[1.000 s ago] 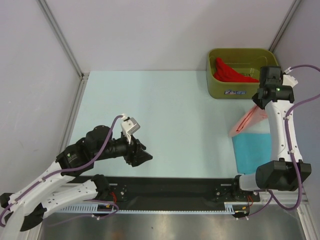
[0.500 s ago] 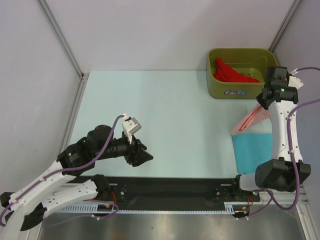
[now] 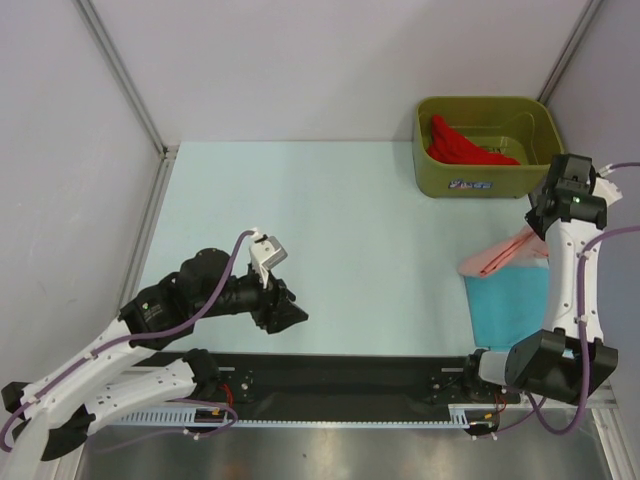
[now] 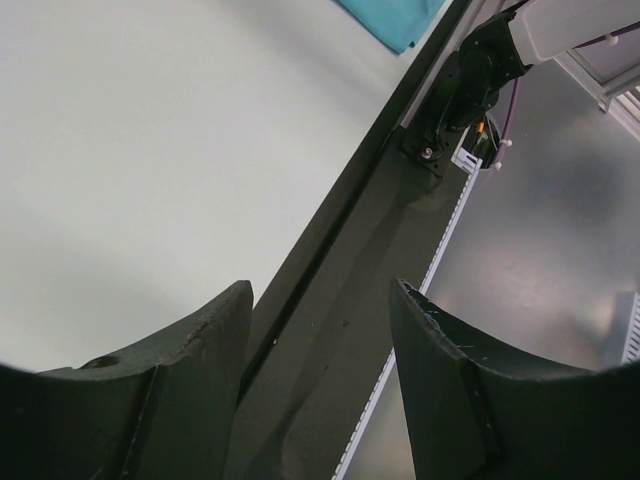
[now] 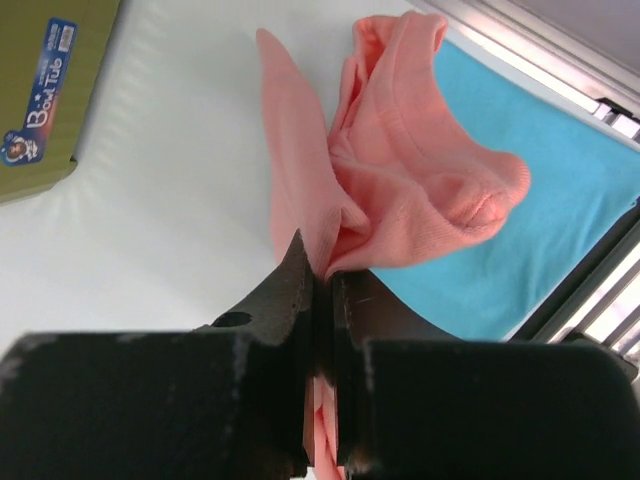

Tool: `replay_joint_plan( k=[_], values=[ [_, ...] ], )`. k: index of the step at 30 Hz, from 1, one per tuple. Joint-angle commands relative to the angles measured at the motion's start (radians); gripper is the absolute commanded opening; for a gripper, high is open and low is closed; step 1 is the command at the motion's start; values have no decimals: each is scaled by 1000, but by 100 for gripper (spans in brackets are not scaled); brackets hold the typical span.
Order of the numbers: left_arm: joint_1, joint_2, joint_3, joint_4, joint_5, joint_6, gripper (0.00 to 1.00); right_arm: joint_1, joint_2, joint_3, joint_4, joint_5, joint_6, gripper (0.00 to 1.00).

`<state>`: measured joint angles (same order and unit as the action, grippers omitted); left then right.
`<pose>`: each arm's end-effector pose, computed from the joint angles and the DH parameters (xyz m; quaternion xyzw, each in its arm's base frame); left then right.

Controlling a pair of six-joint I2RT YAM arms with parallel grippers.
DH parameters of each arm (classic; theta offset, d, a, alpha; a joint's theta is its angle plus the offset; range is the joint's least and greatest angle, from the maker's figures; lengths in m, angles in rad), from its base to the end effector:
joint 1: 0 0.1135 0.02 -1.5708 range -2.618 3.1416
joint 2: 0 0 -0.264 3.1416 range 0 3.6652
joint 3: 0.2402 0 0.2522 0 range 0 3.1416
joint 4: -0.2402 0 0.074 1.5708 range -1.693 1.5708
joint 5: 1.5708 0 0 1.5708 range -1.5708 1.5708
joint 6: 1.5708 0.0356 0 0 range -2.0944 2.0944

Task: Fold and stack the t-shirts
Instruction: Neatly place the folded tshirt to the corner

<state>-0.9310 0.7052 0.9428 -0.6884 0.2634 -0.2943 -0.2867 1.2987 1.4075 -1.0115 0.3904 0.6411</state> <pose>0.0764 -0.1182 0.3534 0.3292 0.7759 -0.3938 0.3668 0.2382 -0.0843 0.3701 0.4716 0.8004 -0.1237 0.3489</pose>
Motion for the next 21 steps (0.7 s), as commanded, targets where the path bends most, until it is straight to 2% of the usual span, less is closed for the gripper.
replay_joint_plan(
  k=[1, 15, 21],
  values=[
    [9, -3, -10, 35, 27, 21, 62, -38, -73, -34, 24, -1, -32, 0],
    [17, -7, -19, 35, 45, 20, 62, -207, -184, -248, 94, -82, -104, 0],
    [18, -9, -18, 36, 46, 20, 62, -239, -185, -254, 139, -119, -141, 0]
  ],
)
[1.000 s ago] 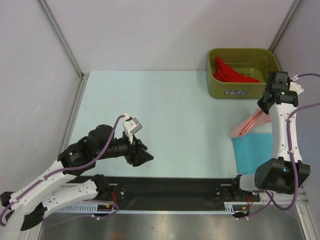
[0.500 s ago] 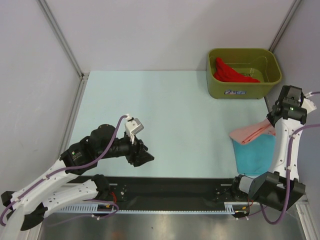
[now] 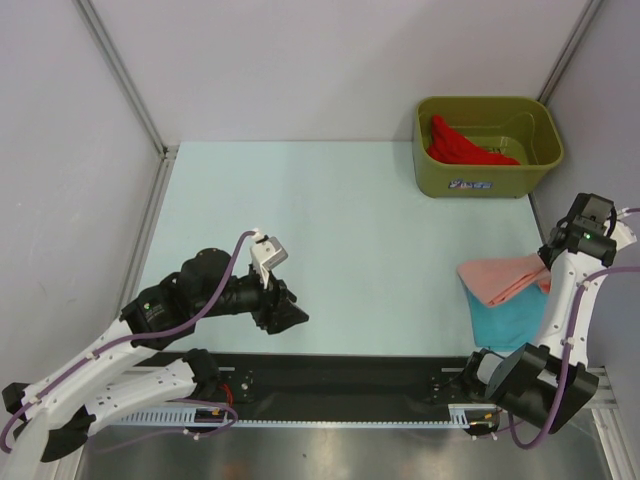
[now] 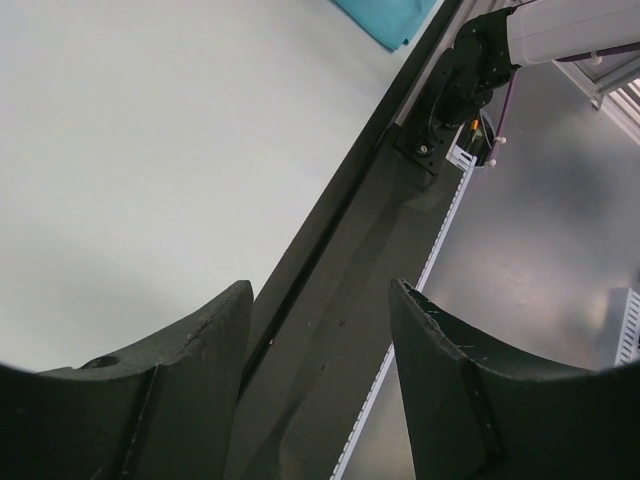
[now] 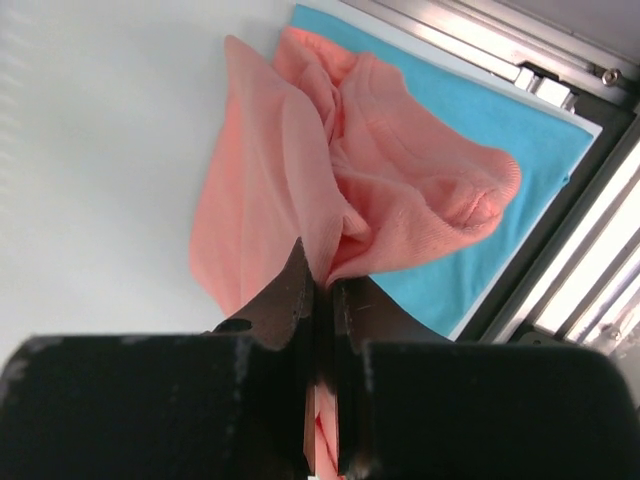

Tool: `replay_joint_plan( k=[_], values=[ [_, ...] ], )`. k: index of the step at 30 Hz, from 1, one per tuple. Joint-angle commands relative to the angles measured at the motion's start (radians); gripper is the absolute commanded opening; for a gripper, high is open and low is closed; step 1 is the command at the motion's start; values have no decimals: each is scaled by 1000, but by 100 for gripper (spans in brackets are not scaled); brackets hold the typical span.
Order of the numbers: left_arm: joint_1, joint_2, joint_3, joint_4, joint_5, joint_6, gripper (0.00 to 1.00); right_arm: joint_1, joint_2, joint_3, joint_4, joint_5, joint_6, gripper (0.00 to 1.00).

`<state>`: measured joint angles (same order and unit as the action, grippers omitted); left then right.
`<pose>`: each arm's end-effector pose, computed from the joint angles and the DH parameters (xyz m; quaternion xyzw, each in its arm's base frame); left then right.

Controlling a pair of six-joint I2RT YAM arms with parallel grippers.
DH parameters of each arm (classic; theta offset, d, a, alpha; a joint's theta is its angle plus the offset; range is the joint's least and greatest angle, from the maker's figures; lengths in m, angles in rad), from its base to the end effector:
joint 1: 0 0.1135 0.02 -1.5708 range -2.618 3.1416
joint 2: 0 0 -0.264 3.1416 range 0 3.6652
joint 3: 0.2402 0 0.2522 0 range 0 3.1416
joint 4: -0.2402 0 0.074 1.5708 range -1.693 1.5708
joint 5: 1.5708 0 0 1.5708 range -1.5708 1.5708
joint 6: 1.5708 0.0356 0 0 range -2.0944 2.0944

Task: Fold and stack the t-shirts
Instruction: Neatly place the folded tshirt to the corner

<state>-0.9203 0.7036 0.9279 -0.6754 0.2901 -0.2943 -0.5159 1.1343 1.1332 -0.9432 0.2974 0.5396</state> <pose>0.0776 -0.1187 0.3501 0.3312 0.7741 -0.4004 0.3616 0.1834 -0.1160 0.3250 0.5132 0.7898 -0.1373 0.3064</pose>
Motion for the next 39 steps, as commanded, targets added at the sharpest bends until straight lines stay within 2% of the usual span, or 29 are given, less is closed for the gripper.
replay_joint_plan(
  k=[1, 24, 30, 39],
  values=[
    [8, -4, -3, 22, 21, 21, 62, -10, -16, 40, 73, -27, -49, 0],
    [15, 0, -15, 27, 37, 15, 62, 4, -5, 68, 179, -61, -102, 0],
    [17, -4, -21, 23, 37, 17, 62, -12, -22, 7, 144, -24, -101, 0],
    [23, -13, -24, 19, 40, 21, 63, -110, -142, -206, 106, 42, -66, 0]
  ],
)
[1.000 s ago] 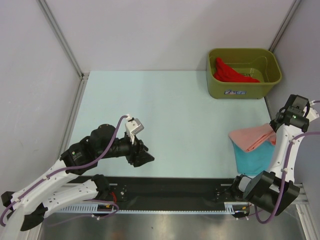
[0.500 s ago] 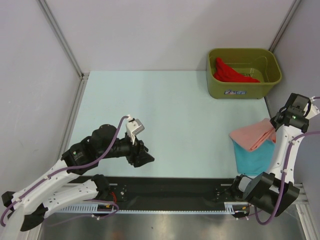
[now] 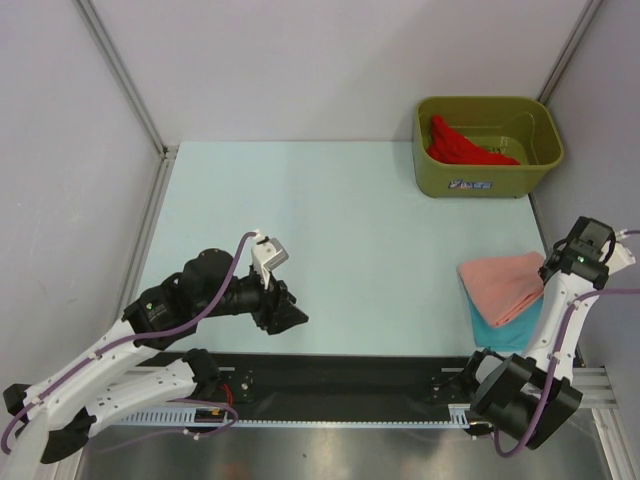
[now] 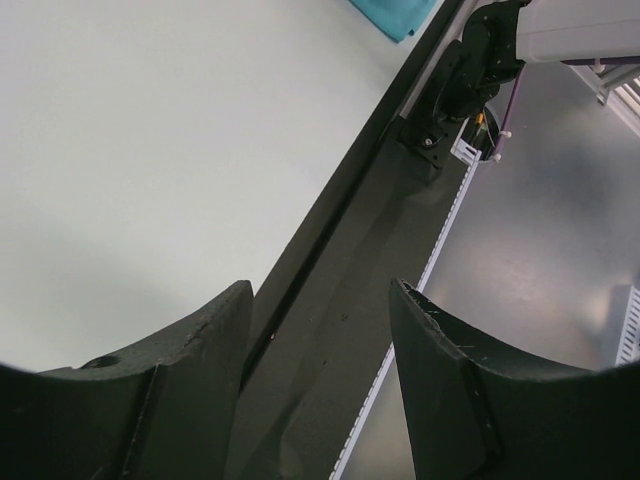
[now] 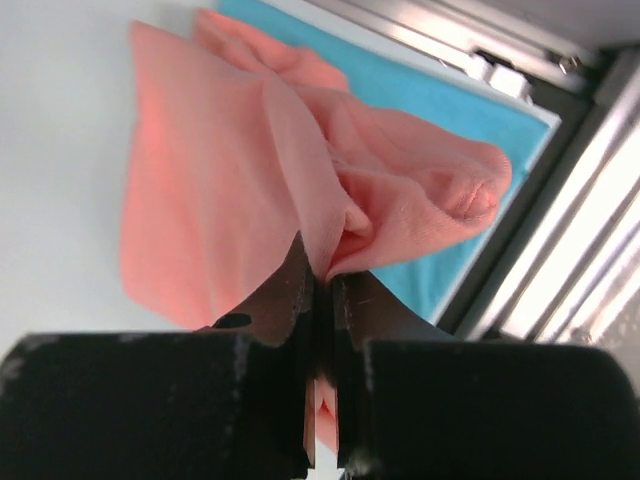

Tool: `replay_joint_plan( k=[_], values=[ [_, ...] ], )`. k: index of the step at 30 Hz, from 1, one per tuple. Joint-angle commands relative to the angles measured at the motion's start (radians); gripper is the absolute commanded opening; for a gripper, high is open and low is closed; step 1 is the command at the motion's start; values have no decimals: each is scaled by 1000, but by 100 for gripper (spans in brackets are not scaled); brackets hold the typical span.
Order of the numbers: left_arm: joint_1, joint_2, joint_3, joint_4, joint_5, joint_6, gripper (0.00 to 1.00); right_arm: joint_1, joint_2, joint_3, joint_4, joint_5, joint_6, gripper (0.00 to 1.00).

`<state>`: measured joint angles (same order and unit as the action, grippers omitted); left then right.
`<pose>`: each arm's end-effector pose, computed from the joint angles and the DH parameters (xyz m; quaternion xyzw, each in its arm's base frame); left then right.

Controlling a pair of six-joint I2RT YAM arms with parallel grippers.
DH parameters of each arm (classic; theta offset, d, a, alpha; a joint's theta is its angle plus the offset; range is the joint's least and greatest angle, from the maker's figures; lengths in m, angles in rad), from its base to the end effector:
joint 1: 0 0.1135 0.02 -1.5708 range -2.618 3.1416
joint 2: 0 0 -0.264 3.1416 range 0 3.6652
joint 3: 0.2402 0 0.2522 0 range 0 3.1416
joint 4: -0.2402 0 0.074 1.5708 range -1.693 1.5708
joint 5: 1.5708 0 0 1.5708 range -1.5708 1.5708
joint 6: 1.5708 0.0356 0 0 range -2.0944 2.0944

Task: Fold and stack the t-shirts
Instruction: Neatly place the folded tshirt to the corner

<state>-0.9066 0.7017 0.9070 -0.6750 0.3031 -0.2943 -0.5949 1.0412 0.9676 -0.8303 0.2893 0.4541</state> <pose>0.0793 -0.1186 0.3437 0.3292 0.7795 -0.3984 0.3540 0.1618 -0.1217 0.2982 0.5091 0.7857 -0.1587 0.3135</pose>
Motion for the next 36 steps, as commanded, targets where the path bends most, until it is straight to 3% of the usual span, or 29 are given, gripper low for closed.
replay_joint_plan(
  k=[1, 10, 18, 21, 22, 23, 28, 31, 33, 36],
  values=[
    [9, -11, -2, 17, 25, 24, 63, -39, -53, -58, -7, 44, 26, 0],
    [9, -10, 0, 12, 27, 29, 63, -75, -81, -95, -70, 79, 170, 2],
    [9, 51, 3, 81, 31, -12, 63, -91, -148, -164, -130, 74, 334, 18],
    [9, 70, -13, 118, 54, -48, 63, -103, -194, -191, -133, 79, 386, 30],
    [9, 76, -17, 124, 60, -52, 62, -109, -201, -201, -110, 64, 388, 42],
    [9, 73, -19, 129, 67, -55, 62, -118, -210, -210, -96, 51, 390, 45],
    [9, 59, -19, 108, 44, -62, 62, -138, -242, -291, -10, 20, 371, 79],
    [9, 56, -7, 86, 36, -66, 63, -155, -239, -319, 0, 14, 374, 85],
    [9, 50, 0, 77, 28, -68, 62, -164, -231, -326, -13, 45, 403, 98],
    [9, 48, 6, 66, 24, -69, 63, -192, -210, -345, 11, 48, 416, 100]
  ],
)
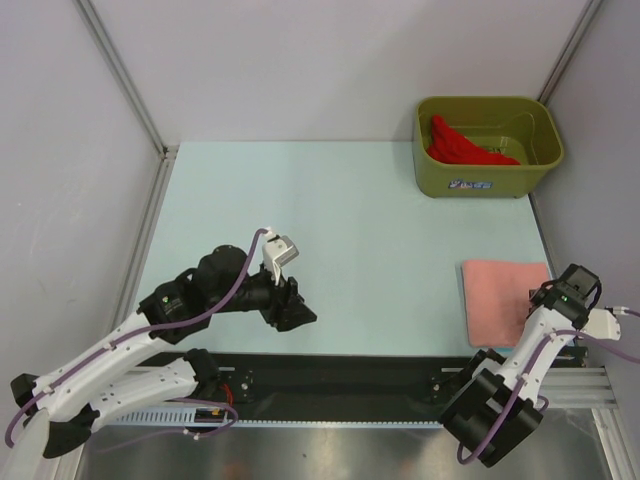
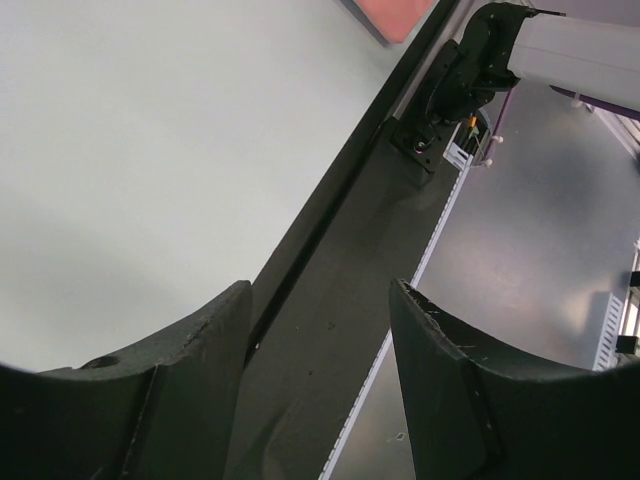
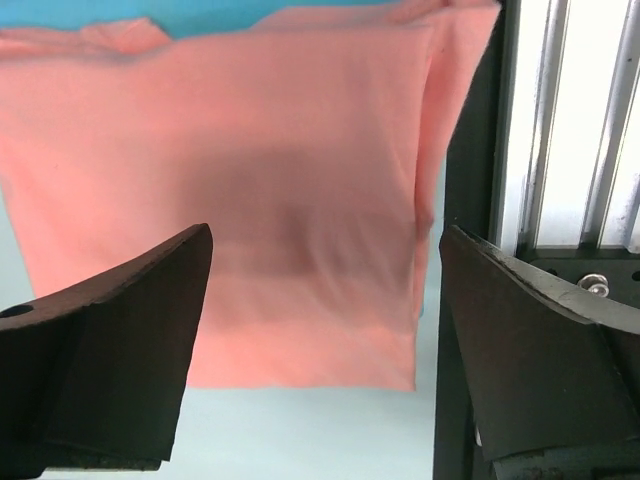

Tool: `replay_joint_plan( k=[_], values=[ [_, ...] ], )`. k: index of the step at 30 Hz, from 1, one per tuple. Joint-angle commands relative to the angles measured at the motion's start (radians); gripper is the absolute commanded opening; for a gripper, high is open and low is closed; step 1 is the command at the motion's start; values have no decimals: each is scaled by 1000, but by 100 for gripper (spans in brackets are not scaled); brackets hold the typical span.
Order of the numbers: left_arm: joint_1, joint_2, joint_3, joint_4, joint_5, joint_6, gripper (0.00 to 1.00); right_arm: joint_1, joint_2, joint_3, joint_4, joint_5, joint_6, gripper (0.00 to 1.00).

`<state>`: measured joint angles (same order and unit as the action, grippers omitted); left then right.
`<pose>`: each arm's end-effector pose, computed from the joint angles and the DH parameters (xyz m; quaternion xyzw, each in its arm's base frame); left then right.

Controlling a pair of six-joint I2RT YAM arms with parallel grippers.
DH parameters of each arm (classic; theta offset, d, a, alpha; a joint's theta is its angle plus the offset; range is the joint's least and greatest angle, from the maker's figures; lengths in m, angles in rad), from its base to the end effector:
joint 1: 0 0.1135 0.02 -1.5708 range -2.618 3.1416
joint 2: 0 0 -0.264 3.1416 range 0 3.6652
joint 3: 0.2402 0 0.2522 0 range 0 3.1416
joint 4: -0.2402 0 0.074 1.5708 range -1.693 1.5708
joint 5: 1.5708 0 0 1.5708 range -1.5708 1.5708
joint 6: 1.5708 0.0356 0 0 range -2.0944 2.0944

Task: Fold and stack the t-shirts
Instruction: Neatly place the folded tshirt to the corner

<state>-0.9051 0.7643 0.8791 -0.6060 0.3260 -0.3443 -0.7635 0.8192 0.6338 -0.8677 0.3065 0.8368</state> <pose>0.0904 -0.1336 0.3330 0.3144 0.7903 -0.4095 0.3300 0.0973 -0.1080 0.2264 0.7127 0.6375 -0.1382 0.2582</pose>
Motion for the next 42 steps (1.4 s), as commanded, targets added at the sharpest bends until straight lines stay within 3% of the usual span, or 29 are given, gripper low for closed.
replay_joint_plan(
  k=[1, 5, 11, 15, 28, 31, 34, 37, 38, 39, 42],
  values=[
    [8, -13, 35, -9, -1, -19, 63, -28, 17, -23, 64, 34, 39, 100],
    [8, -8, 47, -26, -5, -19, 63, -57, 41, -33, 84, 63, 18, 97],
    [8, 10, 58, -26, -1, -16, 63, -102, 26, -59, 154, 79, 2, 82],
    [8, 13, 64, -31, 1, -15, 63, -119, 66, -54, 246, 88, -85, 82],
    [18, 9, 78, -81, -2, 2, 63, -125, 107, -112, 365, 148, -140, 80],
    [25, 7, 72, -83, 2, 5, 63, -132, 115, -125, 381, 157, -142, 75],
    [29, 9, 77, -86, 4, 10, 63, -135, 127, -125, 439, 160, -183, 61],
    [34, 4, 77, -89, 5, 18, 63, -135, 136, -106, 492, 145, -234, 30],
    [35, 4, 72, -89, 10, 21, 63, -135, 135, -86, 502, 128, -249, 12],
    [38, 3, 69, -87, 11, 22, 63, -131, 133, -74, 504, 122, -254, 4],
    [46, -3, 57, -83, 22, 25, 63, -109, 114, -16, 489, 124, -261, 0]
  ],
)
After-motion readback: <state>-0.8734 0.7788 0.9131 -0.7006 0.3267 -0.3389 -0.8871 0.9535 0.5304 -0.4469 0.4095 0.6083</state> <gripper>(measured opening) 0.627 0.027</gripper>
